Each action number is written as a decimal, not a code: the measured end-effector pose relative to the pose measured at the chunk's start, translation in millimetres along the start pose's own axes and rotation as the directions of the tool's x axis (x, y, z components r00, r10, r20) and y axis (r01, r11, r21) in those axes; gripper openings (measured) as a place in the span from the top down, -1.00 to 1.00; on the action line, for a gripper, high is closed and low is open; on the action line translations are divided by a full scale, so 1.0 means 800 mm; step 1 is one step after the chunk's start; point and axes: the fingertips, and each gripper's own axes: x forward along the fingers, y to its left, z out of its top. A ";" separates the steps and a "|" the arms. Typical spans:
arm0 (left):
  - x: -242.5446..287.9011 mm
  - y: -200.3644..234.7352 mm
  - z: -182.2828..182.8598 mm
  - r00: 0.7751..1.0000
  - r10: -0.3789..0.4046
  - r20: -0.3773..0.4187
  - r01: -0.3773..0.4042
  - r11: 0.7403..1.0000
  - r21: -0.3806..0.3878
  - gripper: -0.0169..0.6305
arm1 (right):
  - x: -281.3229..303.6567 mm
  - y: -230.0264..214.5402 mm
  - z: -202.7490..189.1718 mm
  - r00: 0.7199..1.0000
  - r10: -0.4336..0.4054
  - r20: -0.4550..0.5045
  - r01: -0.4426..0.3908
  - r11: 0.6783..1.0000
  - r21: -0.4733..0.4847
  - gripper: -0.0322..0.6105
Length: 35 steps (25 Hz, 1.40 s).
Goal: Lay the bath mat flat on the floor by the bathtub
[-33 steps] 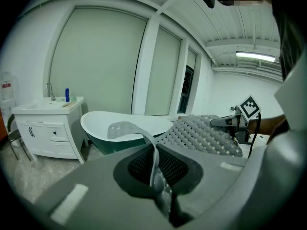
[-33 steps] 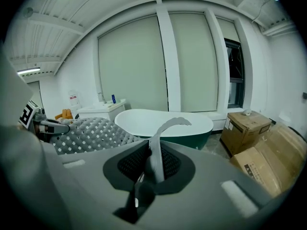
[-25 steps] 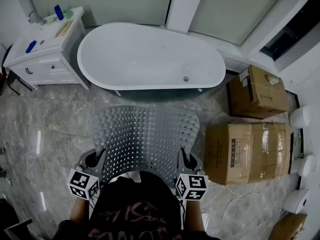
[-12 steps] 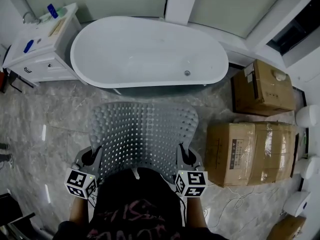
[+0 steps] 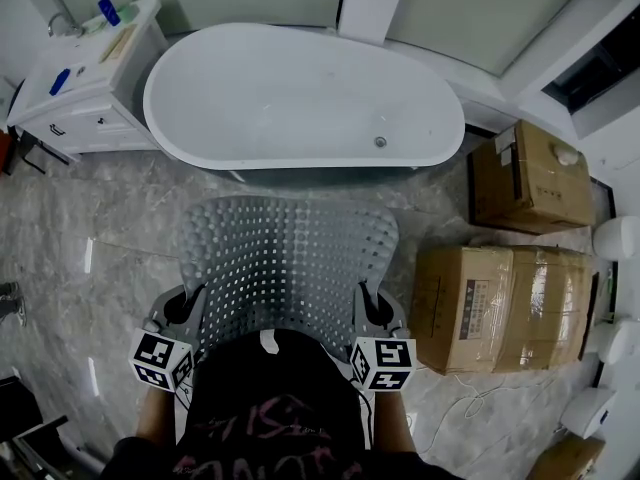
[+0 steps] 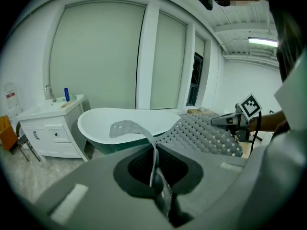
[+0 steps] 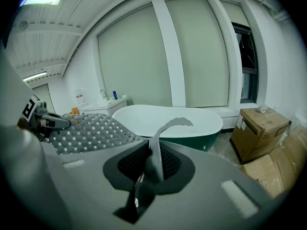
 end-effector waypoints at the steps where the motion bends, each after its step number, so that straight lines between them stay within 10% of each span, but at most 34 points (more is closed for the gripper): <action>1: 0.001 0.002 0.001 1.000 -0.002 0.000 0.002 1.000 0.002 0.90 | 0.000 0.001 0.001 1.000 -0.004 0.000 0.004 1.000 0.000 0.74; 35: 0.023 0.059 -0.033 0.998 -0.056 -0.030 0.056 0.998 -0.006 0.90 | 0.024 0.038 -0.009 0.997 -0.069 -0.024 0.067 0.993 -0.098 0.73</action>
